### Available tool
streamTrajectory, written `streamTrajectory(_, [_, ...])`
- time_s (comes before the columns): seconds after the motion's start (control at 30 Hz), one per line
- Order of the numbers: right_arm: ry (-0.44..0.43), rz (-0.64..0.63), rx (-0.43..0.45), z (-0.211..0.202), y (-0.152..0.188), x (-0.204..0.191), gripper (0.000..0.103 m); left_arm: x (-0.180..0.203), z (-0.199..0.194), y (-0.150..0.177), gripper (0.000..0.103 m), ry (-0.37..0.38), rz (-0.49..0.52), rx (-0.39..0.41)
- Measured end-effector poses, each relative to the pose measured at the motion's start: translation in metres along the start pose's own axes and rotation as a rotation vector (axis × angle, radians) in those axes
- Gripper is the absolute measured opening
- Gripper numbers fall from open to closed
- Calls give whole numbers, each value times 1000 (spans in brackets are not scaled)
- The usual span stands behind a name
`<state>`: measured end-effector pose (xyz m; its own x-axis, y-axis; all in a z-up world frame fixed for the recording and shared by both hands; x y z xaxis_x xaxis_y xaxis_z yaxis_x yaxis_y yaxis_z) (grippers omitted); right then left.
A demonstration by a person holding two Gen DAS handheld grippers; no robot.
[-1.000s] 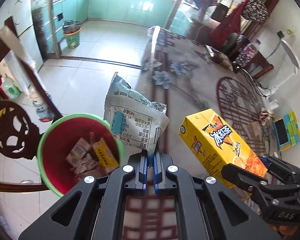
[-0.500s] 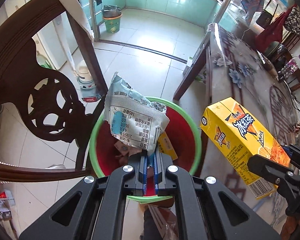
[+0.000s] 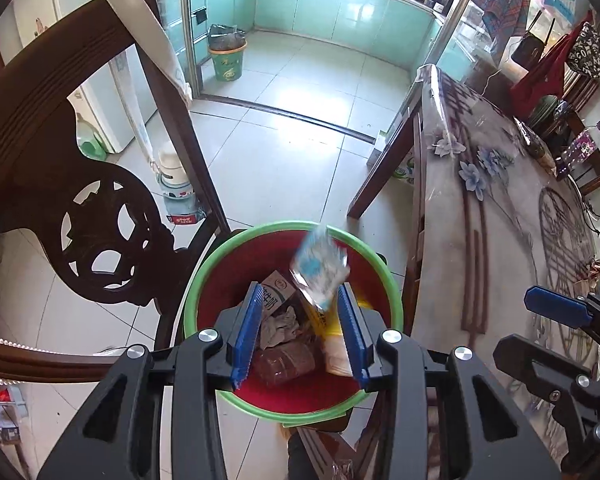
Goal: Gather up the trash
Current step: 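Open both tools over the red bin to drop the bag and carton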
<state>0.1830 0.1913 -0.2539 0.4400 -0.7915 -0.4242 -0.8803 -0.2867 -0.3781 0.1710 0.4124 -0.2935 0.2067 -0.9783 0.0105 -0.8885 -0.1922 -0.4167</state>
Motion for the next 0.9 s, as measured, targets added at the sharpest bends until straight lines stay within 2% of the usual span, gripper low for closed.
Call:
streamTrajectory(0.3, [24, 61, 34, -32, 19, 29, 75, 24, -20, -1, 36, 29, 34, 28])
streamTrajectory(0.5, [56, 129, 73, -64, 40, 64, 77, 63, -33, 3, 40, 52, 82, 52])
streamTrajectory(0.67, [109, 208, 101, -99, 67, 115, 77, 124, -39, 16, 41, 88, 174, 39])
streamTrajectory(0.7, [121, 225, 106, -107, 73, 126, 77, 137, -41, 19, 42, 96, 189, 39])
streamTrajectory(0.77, [147, 272, 117, -125, 89, 155, 77, 163, -44, 24, 51, 117, 210, 43])
streamTrajectory(0.9, [202, 355, 143, -165, 122, 214, 78, 225, -49, 37, 52, 148, 268, 37])
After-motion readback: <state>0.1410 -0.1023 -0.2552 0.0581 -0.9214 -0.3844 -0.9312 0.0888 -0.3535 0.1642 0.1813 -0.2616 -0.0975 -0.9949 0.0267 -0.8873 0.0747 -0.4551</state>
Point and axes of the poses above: each gripper's, at about its wrist camera, not at the fingertips, and z roughly the way its jaws point, x to its right, y to its underside, the point moved 8 cm from there along z, roughly the way its jaws point, and after that the axes turned 8 degrees about -y, right-handed, at the moved point
